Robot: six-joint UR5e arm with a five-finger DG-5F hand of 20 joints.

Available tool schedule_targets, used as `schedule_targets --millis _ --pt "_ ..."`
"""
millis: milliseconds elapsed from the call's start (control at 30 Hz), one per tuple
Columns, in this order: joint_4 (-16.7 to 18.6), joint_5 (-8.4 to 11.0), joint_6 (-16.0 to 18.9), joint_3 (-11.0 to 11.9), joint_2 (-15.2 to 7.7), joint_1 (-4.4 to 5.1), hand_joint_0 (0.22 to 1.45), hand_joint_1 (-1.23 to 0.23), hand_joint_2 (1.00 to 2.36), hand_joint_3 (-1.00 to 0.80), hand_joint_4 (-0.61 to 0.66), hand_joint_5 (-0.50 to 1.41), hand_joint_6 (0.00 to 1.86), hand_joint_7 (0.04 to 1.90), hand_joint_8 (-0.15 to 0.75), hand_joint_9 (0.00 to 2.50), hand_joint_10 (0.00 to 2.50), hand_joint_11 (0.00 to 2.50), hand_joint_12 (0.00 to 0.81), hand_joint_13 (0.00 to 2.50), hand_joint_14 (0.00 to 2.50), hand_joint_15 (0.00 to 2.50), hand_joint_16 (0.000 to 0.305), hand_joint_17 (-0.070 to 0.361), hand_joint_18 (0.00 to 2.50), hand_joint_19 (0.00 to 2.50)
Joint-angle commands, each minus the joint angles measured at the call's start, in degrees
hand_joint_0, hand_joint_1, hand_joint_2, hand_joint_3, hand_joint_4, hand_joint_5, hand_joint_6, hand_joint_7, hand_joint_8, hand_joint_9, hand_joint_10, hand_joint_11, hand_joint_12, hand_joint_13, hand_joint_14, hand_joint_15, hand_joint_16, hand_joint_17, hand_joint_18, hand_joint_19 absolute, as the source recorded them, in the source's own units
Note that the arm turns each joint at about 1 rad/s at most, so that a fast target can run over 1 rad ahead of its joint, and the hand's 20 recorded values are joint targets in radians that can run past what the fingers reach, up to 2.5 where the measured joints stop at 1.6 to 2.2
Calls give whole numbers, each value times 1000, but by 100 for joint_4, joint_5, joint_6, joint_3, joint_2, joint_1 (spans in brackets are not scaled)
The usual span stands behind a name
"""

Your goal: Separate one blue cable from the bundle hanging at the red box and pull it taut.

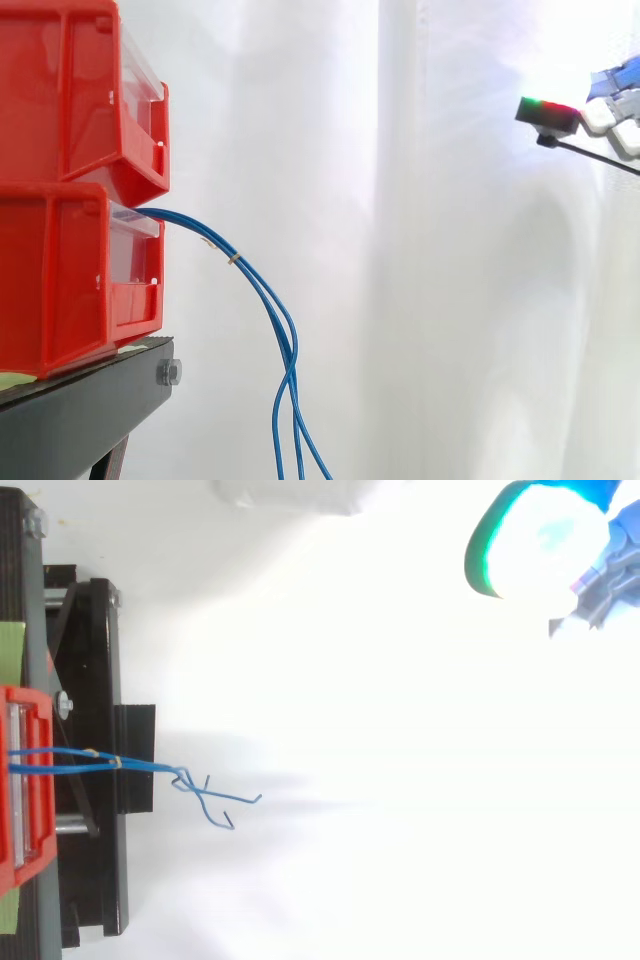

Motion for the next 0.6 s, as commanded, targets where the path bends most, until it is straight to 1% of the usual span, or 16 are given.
schedule_targets --millis 0,67,133,167,200,233,300,400,433,467,533,567 --pt "253 19 -11 -1 -114 0 556 -594 1000 -500 217 -213 502 767 288 706 9 329 356 729 12 338 45 101 751 517" --pt "280 10 -11 -1 -246 0 556 -594 1000 -500 218 -213 502 765 292 706 9 328 356 731 14 334 45 100 751 509" --pt "315 45 -19 -1 -413 9 557 -595 1000 -500 220 -213 502 766 295 707 9 328 354 732 11 323 44 98 753 481" --pt "315 45 -19 -1 -413 9 557 -596 1000 -500 220 -213 502 764 295 707 9 328 348 732 11 316 43 98 753 464" --pt "438 124 -28 -1 -527 18 558 -597 1000 -500 220 -213 502 762 294 706 11 323 342 730 11 314 42 94 747 445" --pt "438 124 -28 -1 -527 18 559 -598 1000 -500 220 -213 502 763 294 705 9 324 338 731 13 314 41 92 743 426" --pt "649 248 -28 -1 -694 26 561 -599 1001 -500 222 -212 502 764 298 709 9 325 329 730 11 306 39 89 743 411" --pt "851 309 -28 -1 -870 35 575 -604 1000 -500 227 -211 502 763 302 715 9 331 310 731 11 298 37 84 744 361" --pt "904 318 -28 -1 -913 35 589 -638 1000 -500 228 -211 502 762 304 715 9 330 307 732 10 292 36 82 747 346" --pt "1044 327 -28 8 -993 35 594 -657 1000 -500 230 -211 502 766 302 715 9 330 304 735 11 294 36 80 750 331" --pt "1167 335 -55 8 -1054 44 625 -778 1000 -500 235 -211 502 770 293 670 9 334 290 730 10 288 33 74 749 273" --pt "1273 344 -99 8 -1089 62 631 -797 1000 -500 237 -211 502 774 288 652 9 328 290 725 10 287 33 74 749 260"
